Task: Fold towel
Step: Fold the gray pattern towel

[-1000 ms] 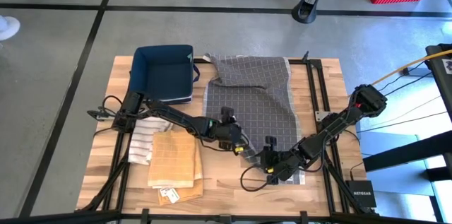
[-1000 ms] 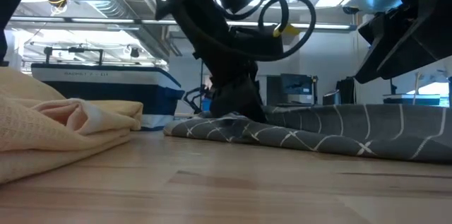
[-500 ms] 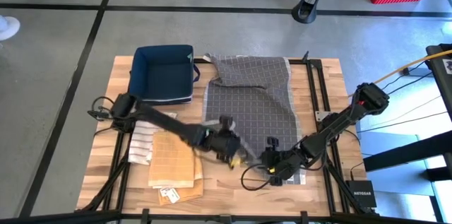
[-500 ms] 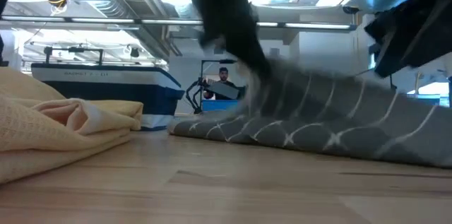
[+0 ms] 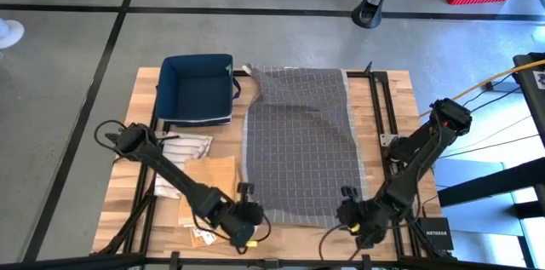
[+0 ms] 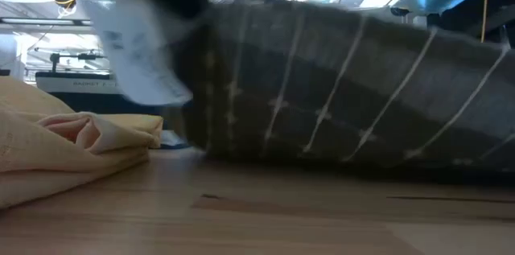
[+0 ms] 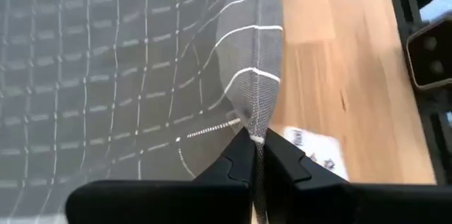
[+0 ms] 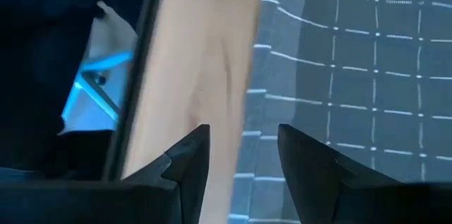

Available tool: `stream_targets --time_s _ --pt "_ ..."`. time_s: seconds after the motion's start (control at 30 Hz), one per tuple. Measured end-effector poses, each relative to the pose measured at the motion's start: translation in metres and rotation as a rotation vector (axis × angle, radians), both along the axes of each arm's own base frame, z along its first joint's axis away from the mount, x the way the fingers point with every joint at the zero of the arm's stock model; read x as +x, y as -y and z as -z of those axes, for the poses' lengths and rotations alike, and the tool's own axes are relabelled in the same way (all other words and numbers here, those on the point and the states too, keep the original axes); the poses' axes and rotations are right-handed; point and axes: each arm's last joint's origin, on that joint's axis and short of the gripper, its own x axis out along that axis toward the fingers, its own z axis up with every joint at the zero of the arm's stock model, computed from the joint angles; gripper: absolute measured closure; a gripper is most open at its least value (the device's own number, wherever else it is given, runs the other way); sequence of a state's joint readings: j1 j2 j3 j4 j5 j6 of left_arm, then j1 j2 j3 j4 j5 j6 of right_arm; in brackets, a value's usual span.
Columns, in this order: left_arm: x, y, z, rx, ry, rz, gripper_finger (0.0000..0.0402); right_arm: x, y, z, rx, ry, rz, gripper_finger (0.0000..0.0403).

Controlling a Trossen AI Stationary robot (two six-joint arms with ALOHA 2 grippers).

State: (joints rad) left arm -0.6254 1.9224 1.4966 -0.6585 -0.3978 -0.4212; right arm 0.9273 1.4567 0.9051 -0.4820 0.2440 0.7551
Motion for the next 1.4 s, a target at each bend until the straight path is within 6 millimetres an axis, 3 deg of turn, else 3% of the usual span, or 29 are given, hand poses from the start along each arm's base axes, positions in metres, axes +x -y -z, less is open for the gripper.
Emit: stream_targets --time_s 0.1,0.27,0.4,0.6,0.87,1.07,1.4 --pt "-0.007 0.011 0.004 -0.063 0.004 -0.036 0.0399 0.0 -0.002 -0.001 0.04 -0.005 0.031 0.0233" --pt "-0.015 0.032 0.009 -0.176 0.006 -0.034 0.0397 -0.008 -0.001 0.003 0.133 -0.203 0.094 0.0233" --pt "-0.021 0.042 0.011 -0.189 0.009 -0.017 0.04 -0.019 -0.015 0.011 0.146 -0.253 0.077 0.0233" --pt "-0.02 0.041 0.011 -0.211 0.014 -0.07 0.0397 -0.031 -0.032 0.044 0.076 -0.42 -0.008 0.0233" --pt "-0.018 0.038 0.011 -0.206 0.02 -0.088 0.0395 -0.024 -0.042 0.067 0.066 -0.43 0.016 0.0233" --pt "-0.016 0.036 0.011 -0.219 0.022 -0.112 0.0395 -0.022 -0.044 0.077 0.053 -0.428 0.133 0.0233" --pt "-0.016 0.036 0.011 -0.228 0.021 -0.125 0.0394 -0.022 -0.043 0.077 0.025 -0.379 0.134 0.0233"
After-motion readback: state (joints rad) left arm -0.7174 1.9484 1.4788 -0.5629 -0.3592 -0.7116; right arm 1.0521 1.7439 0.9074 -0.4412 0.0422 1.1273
